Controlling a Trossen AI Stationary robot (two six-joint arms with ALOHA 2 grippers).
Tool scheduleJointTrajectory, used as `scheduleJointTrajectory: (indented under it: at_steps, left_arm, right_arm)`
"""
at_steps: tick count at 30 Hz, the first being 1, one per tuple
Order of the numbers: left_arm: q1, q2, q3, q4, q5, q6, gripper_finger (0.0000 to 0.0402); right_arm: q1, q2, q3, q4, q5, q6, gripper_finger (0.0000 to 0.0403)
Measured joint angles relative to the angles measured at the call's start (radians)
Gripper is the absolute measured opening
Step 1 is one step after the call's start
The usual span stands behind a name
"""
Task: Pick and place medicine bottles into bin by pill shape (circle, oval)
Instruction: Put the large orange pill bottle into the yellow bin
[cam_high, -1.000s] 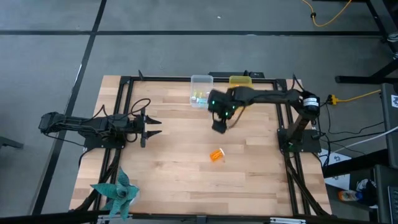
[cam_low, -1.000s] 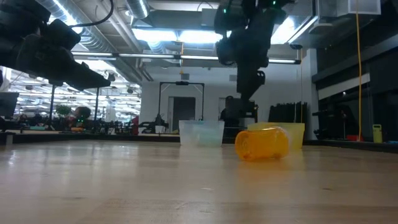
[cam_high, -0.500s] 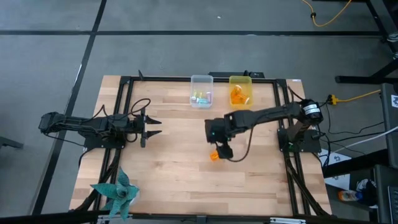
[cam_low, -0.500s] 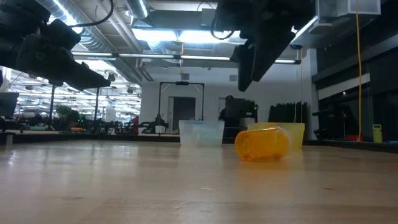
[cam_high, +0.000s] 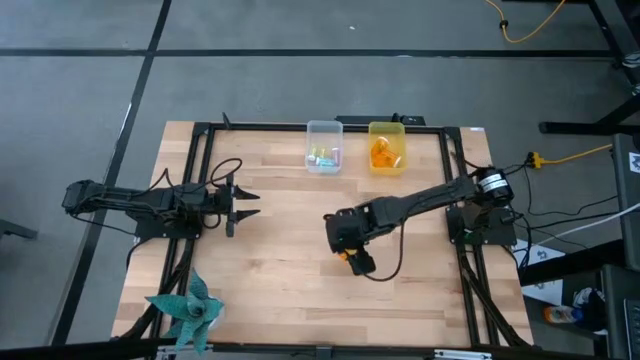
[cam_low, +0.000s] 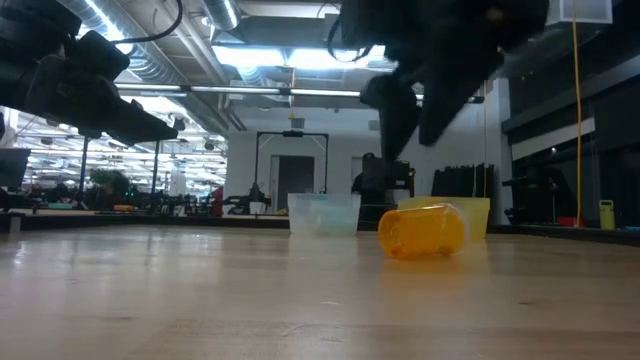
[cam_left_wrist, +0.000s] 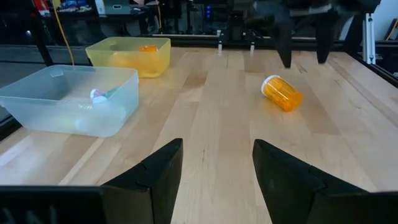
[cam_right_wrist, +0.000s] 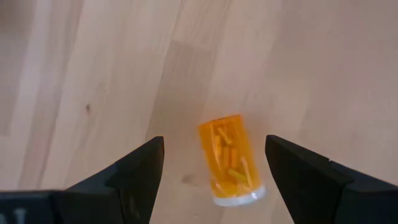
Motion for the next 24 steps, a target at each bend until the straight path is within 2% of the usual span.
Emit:
scheduleJointTrajectory:
  at_steps: [7, 12, 19, 24]
  left_arm:
    - [0.000, 0.000, 0.000, 0.000, 0.000, 0.022, 0.0190]
    - [0.000, 0.000, 0.000, 0.000, 0.000, 0.026, 0.0190]
    - [0.000, 0.000, 0.000, 0.000, 0.000, 0.027, 0.0190]
    - [0.000, 0.000, 0.000, 0.000, 0.000, 0.027, 0.0190]
  right_arm:
    - [0.003, 0.100, 0.000, 0.003, -0.001, 0.002, 0.0282]
    - [0.003, 0.161, -0.001, -0.010, 0.044, 0.032, 0.0282]
    - [0.004, 0.213, -0.001, -0.044, 0.053, 0.064, 0.0281]
    - [0.004, 0.222, 0.003, -0.069, 0.060, 0.133, 0.0261]
